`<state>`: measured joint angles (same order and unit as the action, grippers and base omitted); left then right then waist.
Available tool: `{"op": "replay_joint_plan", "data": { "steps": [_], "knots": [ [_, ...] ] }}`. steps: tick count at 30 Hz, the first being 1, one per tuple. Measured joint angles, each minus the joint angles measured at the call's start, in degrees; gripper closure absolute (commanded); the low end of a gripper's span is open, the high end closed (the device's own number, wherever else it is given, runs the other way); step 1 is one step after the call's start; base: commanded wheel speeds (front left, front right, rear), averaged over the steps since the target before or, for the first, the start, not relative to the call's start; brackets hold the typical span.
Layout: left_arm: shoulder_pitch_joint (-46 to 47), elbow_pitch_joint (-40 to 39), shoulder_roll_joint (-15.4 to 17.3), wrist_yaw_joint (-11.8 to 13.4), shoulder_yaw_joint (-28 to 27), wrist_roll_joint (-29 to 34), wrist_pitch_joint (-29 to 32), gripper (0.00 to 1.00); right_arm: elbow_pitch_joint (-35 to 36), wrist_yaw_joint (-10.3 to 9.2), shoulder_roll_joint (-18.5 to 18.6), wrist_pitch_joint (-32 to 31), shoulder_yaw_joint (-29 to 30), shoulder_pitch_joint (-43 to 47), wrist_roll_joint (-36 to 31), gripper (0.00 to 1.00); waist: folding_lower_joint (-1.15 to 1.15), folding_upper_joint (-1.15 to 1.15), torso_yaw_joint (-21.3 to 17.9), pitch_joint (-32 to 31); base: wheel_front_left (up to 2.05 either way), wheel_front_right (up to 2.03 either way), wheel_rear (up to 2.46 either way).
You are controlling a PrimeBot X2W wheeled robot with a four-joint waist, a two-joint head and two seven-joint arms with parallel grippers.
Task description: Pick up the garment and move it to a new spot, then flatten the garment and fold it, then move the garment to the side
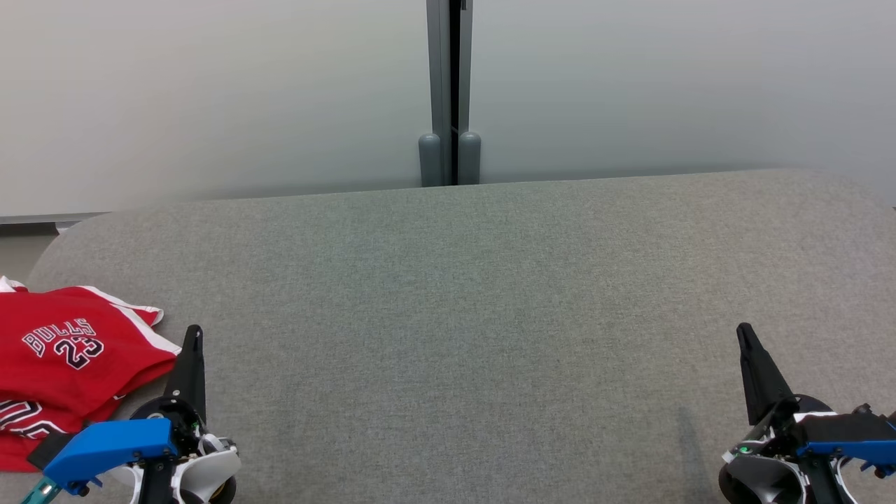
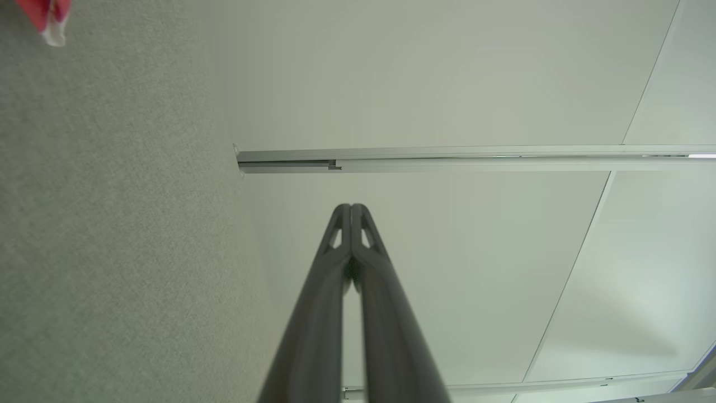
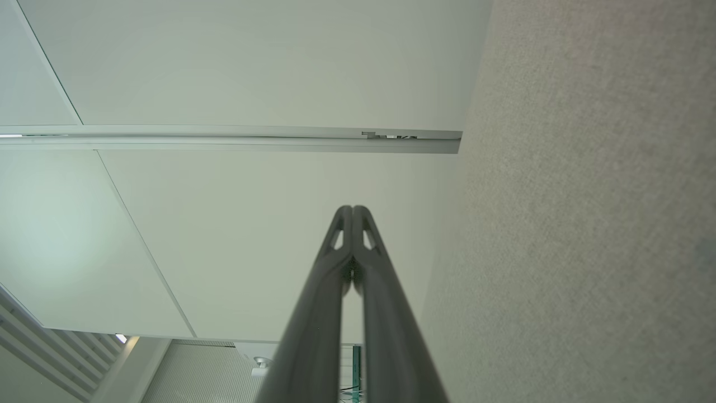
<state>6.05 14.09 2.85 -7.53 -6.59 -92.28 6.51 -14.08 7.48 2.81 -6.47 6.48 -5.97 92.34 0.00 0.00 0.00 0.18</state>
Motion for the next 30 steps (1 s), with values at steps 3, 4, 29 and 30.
{"op": "replay_joint_plan", "data": {
  "steps": [3, 4, 29, 30],
  "knots": [
    [0.0, 0.0, 0.0, 0.0, 0.0, 0.0, 0.0, 1.0, 0.0, 0.0, 0.0, 0.0, 0.0, 0.0, 0.0, 1.0, 0.0, 0.0, 0.0, 0.0, 0.0, 0.0, 0.0],
    [0.0, 0.0, 0.0, 0.0, 0.0, 0.0, 0.0, 1.0, 0.0, 0.0, 0.0, 0.0, 0.0, 0.0, 0.0, 1.0, 0.0, 0.0, 0.0, 0.0, 0.0, 0.0, 0.0],
    [-1.42, 1.0, -0.31, 0.01, 2.6, 2.14, -3.27, 0.0, 0.03, -0.09, -0.14, 3.22, -1.35, 1.77, -2.74, 0.0, 0.0, 0.0, -0.03, 0.17, 0.0, 0.0, 0.0],
    [-1.29, 0.85, -0.27, 0.01, 2.74, 2.63, -3.64, 0.0, 0.08, -0.09, 0.07, 3.56, -1.55, 1.76, -3.75, 0.0, 0.0, 0.0, -0.03, 0.19, 0.0, 0.0, 0.0]
  ]
}}
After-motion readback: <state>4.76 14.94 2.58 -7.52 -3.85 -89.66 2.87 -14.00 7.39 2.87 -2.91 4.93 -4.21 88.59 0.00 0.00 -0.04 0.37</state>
